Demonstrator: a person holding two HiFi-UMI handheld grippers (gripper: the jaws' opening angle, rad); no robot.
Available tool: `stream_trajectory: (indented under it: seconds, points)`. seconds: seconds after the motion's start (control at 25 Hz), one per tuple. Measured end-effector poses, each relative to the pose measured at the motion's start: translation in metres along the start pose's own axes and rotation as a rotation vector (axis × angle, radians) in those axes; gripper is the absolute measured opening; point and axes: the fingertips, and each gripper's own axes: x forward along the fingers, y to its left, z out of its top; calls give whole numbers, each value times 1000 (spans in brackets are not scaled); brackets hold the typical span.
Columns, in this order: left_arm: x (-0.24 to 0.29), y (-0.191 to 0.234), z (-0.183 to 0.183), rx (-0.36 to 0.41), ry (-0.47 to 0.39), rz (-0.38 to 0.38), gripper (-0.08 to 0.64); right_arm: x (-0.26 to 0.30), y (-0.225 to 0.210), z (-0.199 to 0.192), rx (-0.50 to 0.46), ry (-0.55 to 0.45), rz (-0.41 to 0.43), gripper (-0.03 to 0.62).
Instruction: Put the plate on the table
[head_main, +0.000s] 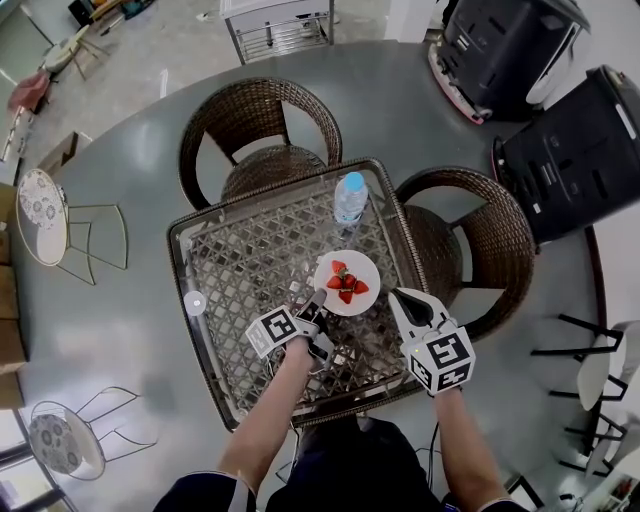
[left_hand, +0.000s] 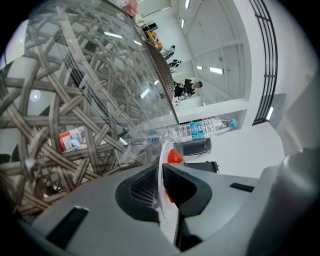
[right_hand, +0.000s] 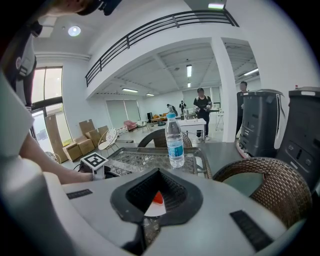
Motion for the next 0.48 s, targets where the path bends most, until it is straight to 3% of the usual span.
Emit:
stream_trajectory:
  seconds: [0.48]
  points:
    - [1, 3, 2, 179, -18, 184, 31, -7, 1, -1, 12, -1, -7, 6]
